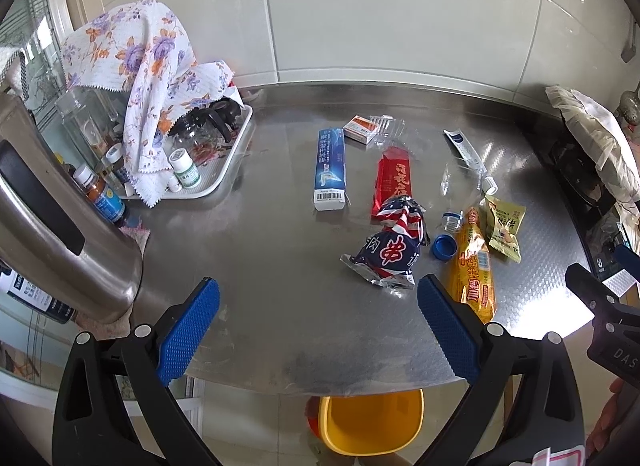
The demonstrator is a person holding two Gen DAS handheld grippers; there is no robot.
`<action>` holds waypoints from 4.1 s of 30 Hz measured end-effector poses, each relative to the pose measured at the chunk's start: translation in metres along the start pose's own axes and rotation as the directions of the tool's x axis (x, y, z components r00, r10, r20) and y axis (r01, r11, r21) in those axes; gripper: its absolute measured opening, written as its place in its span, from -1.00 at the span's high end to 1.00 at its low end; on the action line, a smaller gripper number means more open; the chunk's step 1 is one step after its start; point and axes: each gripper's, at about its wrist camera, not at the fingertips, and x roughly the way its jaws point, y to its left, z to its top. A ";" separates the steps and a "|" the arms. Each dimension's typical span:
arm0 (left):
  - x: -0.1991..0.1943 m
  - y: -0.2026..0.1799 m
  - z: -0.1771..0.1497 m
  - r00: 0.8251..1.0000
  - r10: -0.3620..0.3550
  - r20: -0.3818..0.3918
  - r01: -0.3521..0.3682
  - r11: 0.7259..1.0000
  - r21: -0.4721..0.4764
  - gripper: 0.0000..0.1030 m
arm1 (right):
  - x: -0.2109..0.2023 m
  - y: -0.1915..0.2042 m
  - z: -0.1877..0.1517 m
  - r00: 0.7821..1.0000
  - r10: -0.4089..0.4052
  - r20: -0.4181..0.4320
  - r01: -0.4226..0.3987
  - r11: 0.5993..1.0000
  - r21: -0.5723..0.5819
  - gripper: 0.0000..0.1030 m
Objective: Collect trash
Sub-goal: 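Grasp the flag-printed snack bag with the left tool while the right tool grasps the yellow-green packet, then carry both items over the yellow bin and open both tools to drop them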
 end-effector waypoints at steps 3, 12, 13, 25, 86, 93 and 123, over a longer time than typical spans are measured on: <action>0.006 0.006 -0.006 1.000 -0.030 0.001 0.030 0.999 -0.017 -0.91 | 0.004 -0.003 -0.005 1.000 0.014 0.004 -0.014 1.000 0.007 -0.94; 0.055 -0.014 -0.017 0.989 -0.142 -0.037 0.144 0.989 0.039 -0.91 | 0.036 -0.020 -0.023 0.997 0.062 -0.044 -0.059 0.996 0.060 -0.94; 0.064 -0.020 -0.016 0.988 -0.149 -0.049 0.152 0.987 0.048 -0.91 | 0.041 -0.023 -0.024 0.996 0.067 -0.053 -0.063 0.996 0.068 -0.94; 0.143 -0.058 0.007 0.981 -0.156 -0.117 0.170 0.978 0.122 -0.80 | 0.118 -0.054 0.012 0.995 0.078 -0.064 -0.068 0.986 0.154 -0.94; -0.002 0.010 -0.183 0.972 -0.220 -0.086 0.235 0.936 0.261 -0.05 | -0.045 -0.016 -0.169 0.956 0.285 -0.070 -0.280 0.958 0.067 0.67; 0.029 0.010 -0.237 0.924 -0.299 -0.240 0.362 0.885 0.292 -0.05 | -0.016 0.018 -0.226 0.901 0.361 -0.241 -0.378 0.926 -0.027 0.67; 0.274 -0.043 -0.310 0.769 -0.180 -0.614 0.418 0.867 0.270 -0.45 | 0.251 0.039 -0.320 0.719 0.434 -0.543 -0.418 0.894 0.161 -0.06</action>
